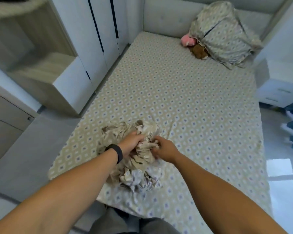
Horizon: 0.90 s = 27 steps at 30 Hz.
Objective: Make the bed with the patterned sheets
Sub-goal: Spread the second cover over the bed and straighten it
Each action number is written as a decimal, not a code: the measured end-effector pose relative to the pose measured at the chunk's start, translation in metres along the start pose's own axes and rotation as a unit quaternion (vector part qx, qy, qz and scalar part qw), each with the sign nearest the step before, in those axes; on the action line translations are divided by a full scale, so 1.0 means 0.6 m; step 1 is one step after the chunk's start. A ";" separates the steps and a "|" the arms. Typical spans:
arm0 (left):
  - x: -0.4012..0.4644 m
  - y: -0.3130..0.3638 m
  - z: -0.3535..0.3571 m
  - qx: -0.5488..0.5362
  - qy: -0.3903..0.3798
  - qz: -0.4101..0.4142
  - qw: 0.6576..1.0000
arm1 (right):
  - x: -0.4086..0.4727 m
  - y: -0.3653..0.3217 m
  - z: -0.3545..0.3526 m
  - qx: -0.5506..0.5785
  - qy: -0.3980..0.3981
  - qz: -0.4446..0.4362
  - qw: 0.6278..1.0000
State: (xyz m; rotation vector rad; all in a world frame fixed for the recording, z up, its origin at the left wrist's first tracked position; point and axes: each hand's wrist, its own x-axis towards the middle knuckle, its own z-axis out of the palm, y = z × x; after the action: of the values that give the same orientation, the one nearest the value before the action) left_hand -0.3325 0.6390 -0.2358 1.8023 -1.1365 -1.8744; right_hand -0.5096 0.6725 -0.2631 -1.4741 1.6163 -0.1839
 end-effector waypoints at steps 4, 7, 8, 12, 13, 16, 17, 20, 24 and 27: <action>-0.061 0.037 0.000 -0.108 0.054 0.056 0.991 | -0.041 -0.022 -0.085 -0.020 0.099 -0.071 0.992; -0.085 0.088 -0.007 -0.090 0.111 0.129 0.981 | -0.050 -0.048 -0.142 -0.010 0.219 -0.103 0.970; -0.089 0.117 -0.011 -0.073 0.121 0.156 0.978 | -0.053 -0.063 -0.169 0.004 0.268 -0.103 0.958; -0.104 0.229 -0.014 -0.092 0.096 0.233 0.963 | -0.091 -0.122 -0.272 0.024 0.451 -0.103 0.886; -0.108 0.264 -0.007 -0.126 0.063 0.253 0.957 | -0.103 -0.139 -0.300 0.027 0.494 -0.100 0.864; -0.122 0.310 0.008 -0.269 -0.049 0.260 0.926 | -0.136 -0.151 -0.341 0.050 0.568 -0.059 0.819; -0.119 0.319 0.005 -0.325 -0.084 0.250 0.908 | -0.149 -0.145 -0.353 0.067 0.586 -0.028 0.807; -0.111 0.330 -0.023 -0.408 -0.117 0.218 0.879 | -0.203 -0.108 -0.374 0.107 0.617 0.062 0.777; -0.121 0.327 0.001 -0.368 -0.124 0.187 0.902 | -0.228 -0.086 -0.378 0.053 0.558 0.098 0.822; -0.151 0.303 0.056 -0.337 -0.174 0.171 0.910 | -0.234 -0.113 -0.324 0.058 0.462 0.028 0.884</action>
State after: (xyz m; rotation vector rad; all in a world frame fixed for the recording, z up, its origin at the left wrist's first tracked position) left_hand -0.4032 0.5964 -0.0472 0.8611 -0.6955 -2.0578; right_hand -0.6130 0.6863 -0.0367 -1.2998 2.3238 -1.0638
